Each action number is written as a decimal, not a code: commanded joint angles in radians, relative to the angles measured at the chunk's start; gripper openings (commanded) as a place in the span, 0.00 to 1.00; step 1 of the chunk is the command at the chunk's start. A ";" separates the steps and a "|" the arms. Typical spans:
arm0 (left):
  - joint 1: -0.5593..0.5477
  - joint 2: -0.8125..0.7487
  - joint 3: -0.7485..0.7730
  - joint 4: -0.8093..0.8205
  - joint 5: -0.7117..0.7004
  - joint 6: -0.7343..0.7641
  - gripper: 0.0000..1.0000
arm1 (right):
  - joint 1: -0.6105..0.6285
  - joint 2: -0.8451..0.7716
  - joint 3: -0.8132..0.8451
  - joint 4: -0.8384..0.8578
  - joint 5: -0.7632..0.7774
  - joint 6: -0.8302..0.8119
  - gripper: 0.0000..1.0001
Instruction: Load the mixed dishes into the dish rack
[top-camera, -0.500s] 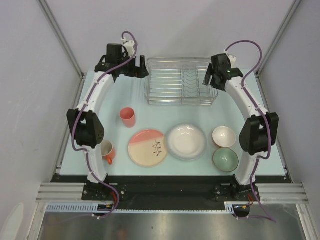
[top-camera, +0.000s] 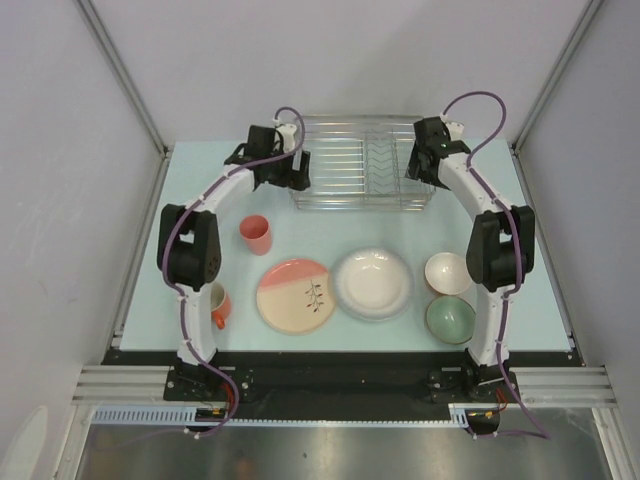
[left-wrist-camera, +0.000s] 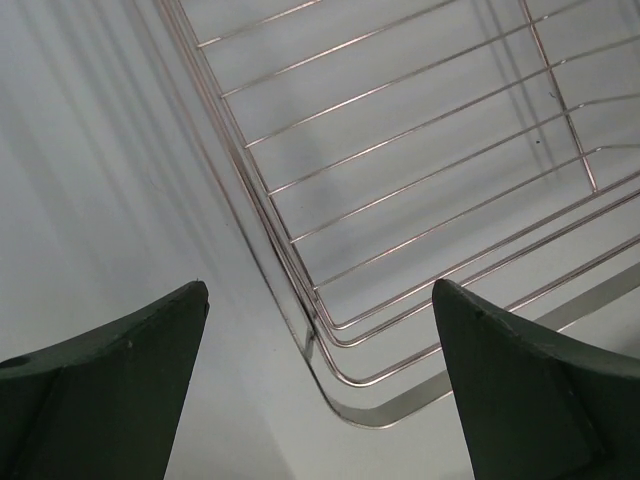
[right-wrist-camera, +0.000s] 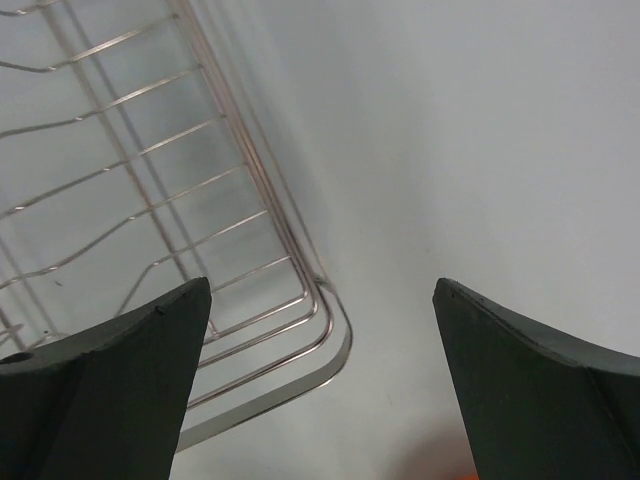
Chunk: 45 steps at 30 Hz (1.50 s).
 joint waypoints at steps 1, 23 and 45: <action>-0.023 -0.111 -0.089 0.060 -0.043 0.060 1.00 | -0.042 -0.025 -0.087 0.030 -0.026 0.050 1.00; -0.060 -0.376 -0.488 0.115 -0.054 0.141 1.00 | -0.009 -0.221 -0.395 0.049 -0.033 0.107 0.99; -0.065 -0.422 -0.510 0.103 -0.092 0.164 1.00 | -0.004 -0.425 -0.415 0.026 0.013 0.116 1.00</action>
